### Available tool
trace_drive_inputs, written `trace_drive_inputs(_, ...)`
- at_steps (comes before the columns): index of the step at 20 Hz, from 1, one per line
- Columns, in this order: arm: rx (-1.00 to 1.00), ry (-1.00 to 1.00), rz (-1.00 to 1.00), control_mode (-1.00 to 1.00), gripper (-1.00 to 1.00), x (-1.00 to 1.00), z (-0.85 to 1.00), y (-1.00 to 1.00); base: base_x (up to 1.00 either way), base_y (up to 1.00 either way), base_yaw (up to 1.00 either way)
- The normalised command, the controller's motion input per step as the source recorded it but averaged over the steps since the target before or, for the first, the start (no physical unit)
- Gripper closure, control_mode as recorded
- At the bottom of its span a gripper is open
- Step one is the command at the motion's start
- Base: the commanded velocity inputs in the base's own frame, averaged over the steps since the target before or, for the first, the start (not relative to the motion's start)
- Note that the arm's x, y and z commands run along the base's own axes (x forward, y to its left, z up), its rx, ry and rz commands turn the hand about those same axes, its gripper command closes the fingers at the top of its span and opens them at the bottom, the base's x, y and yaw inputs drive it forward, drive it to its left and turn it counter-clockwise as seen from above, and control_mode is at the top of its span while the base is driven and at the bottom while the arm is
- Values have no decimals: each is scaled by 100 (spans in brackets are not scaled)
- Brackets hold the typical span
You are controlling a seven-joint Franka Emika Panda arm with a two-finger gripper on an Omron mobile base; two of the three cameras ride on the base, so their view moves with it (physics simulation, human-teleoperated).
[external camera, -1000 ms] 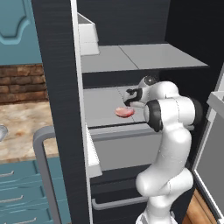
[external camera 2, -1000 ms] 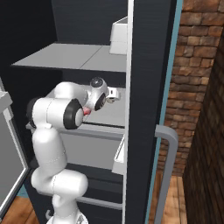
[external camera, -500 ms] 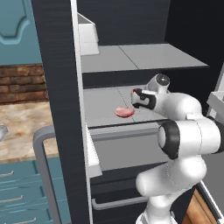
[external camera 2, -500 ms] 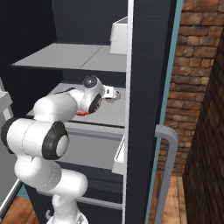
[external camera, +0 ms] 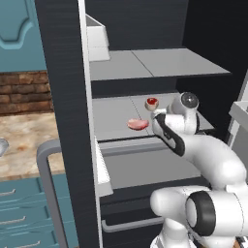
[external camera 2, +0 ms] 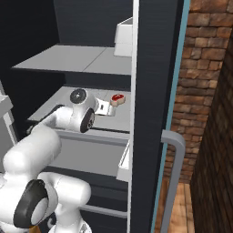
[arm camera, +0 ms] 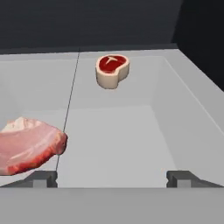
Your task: Place the steak on the counter behind the older steak on the same shelf of the fridge to maintain FIFO order. Close the fridge door when finished.
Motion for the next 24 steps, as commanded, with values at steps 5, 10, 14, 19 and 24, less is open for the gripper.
trace_drive_inputs(5, 2, 5, -8, -100, -100, -97, 79, 3, 0, 0, 0)
trace_drive_inputs(10, -1, 2, -3, -100, -100, -25, 12, 9, 0, 0, 0)
trace_drive_inputs(14, 2, 0, 0, -100, -100, -56, 16, 0, 0, 0, 0)
trace_drive_inputs(19, 13, 0, -1, -100, -100, -100, 32, 0, 0, 0, 0)
trace_drive_inputs(24, 11, 0, -2, -100, -100, -100, 2, 18, 0, 0, 0)
